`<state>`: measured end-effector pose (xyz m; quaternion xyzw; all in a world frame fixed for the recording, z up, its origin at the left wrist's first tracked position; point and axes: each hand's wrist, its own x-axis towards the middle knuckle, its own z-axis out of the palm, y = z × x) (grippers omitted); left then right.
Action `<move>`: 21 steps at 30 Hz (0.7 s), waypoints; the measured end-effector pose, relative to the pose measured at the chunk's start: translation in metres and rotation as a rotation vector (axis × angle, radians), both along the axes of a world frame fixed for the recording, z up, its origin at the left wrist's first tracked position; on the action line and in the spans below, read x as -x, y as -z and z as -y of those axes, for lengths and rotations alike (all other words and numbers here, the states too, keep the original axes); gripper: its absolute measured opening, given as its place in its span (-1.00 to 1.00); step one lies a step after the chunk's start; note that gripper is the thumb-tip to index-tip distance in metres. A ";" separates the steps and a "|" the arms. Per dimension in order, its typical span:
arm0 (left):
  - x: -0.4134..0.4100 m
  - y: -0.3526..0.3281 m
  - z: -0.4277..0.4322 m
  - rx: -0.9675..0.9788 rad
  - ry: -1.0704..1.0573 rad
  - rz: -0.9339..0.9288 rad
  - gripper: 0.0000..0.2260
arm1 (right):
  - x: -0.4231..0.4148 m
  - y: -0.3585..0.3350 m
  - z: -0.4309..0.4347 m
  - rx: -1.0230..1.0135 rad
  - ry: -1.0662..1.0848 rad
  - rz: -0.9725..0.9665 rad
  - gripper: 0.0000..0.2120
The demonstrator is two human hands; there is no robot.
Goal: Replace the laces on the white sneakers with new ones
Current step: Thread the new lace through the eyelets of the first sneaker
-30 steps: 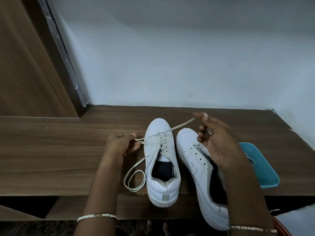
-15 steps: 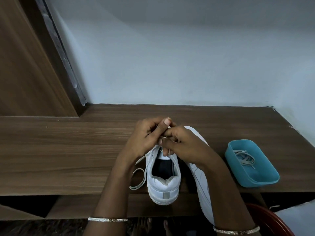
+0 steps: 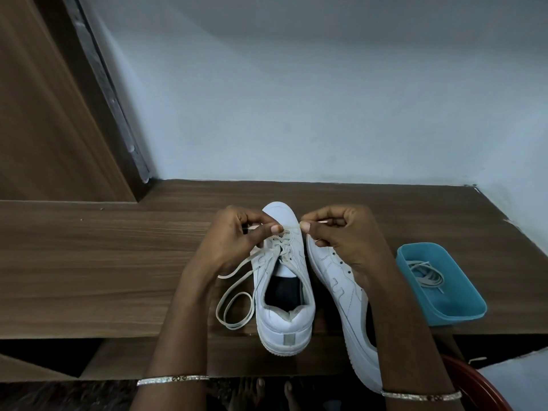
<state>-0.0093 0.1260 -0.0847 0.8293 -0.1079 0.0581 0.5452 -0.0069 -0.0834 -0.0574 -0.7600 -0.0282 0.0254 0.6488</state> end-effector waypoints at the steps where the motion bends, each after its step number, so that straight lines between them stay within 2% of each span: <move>1: 0.000 0.001 -0.002 -0.007 -0.009 0.011 -0.94 | 0.000 0.001 0.001 0.005 0.016 -0.009 -0.93; 5: -0.001 0.002 -0.006 -0.003 -0.012 0.031 -0.90 | -0.001 0.001 0.002 -0.009 0.034 -0.039 -0.94; 8: -0.001 0.002 -0.001 0.055 0.034 -0.030 -0.96 | 0.001 0.000 -0.001 -0.041 -0.006 -0.059 -0.93; 11: -0.002 0.001 0.005 0.137 0.115 -0.098 -0.82 | 0.004 0.000 -0.009 -0.045 -0.067 -0.068 -0.91; 13: 0.000 -0.002 0.008 0.135 0.194 -0.107 -0.80 | 0.005 0.001 -0.013 -0.010 -0.077 -0.061 -0.90; 18: 0.003 -0.006 0.006 0.131 0.179 -0.163 -0.89 | 0.006 0.002 -0.014 0.030 -0.093 -0.063 -0.86; 21: 0.003 -0.005 0.003 0.115 0.131 -0.140 -0.93 | 0.006 0.000 -0.011 0.104 -0.093 -0.073 -0.77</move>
